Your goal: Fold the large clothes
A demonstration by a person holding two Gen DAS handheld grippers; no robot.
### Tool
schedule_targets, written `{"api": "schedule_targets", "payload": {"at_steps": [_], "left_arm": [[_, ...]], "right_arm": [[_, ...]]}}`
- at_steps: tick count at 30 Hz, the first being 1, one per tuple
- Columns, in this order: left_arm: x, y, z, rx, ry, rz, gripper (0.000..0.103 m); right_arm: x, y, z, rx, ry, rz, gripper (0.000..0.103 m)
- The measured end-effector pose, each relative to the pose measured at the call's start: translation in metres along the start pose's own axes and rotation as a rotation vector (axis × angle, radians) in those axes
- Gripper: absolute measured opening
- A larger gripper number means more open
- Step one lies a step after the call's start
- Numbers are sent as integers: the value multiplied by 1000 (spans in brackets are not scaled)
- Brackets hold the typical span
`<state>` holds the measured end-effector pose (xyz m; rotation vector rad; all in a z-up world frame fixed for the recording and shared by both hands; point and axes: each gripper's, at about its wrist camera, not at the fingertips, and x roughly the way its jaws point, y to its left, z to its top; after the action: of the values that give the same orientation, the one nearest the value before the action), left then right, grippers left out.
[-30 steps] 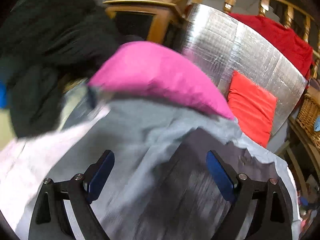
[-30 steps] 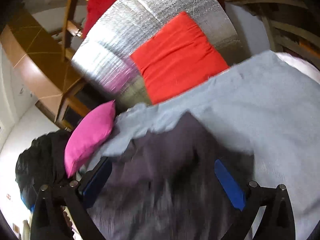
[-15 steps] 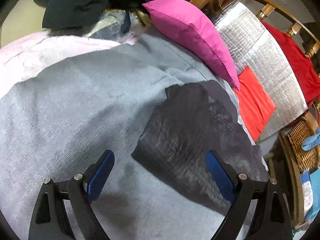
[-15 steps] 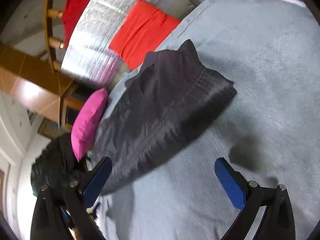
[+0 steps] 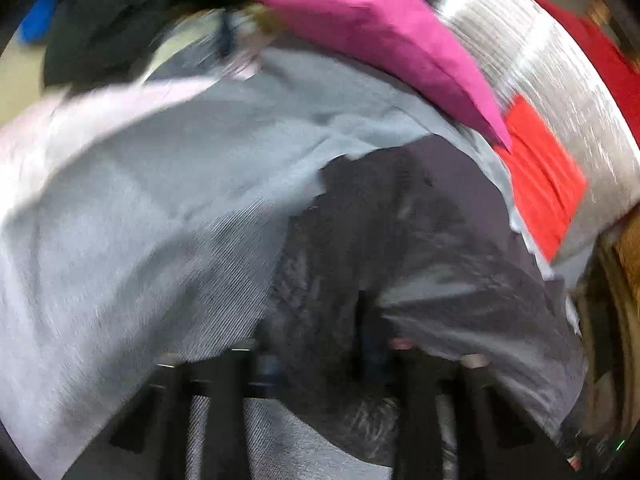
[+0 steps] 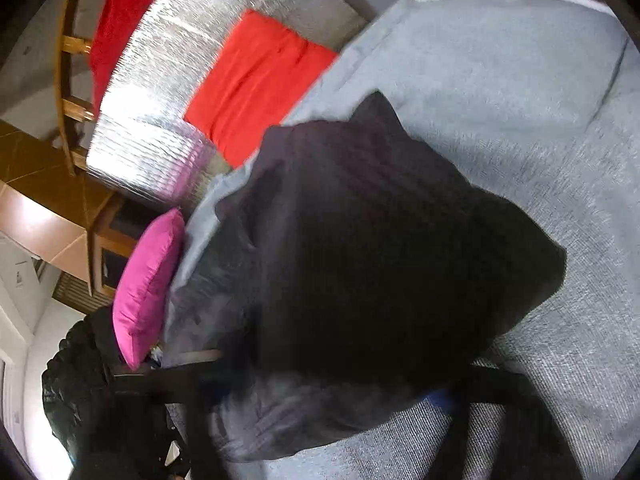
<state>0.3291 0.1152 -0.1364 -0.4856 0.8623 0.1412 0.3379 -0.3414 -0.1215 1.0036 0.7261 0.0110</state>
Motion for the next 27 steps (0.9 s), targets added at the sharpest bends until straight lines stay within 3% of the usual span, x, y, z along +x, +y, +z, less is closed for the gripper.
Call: {"api": "schedule_targets", "payload": {"at_steps": [4,11,18,22,27], "left_arm": [[-27,-11,9,34,-24,13,17],[-85,6,-11,69,-46,-12,15],[-130,65,-72,66,-8,-40,16],[-144,73,-105,80,-20,-32,16],[-144,78,-115,74,-14,-42,19]], "right_arm": [[-13,25,8,-65,3,-12,31],[-65,51,-1,-157,-11,-10,29],[-132,-5,-72,-163,14,-19,29],[-160,-43,-109,-130,8,-6,29],[-166,-65,-125,-109,-5,1,29]]}}
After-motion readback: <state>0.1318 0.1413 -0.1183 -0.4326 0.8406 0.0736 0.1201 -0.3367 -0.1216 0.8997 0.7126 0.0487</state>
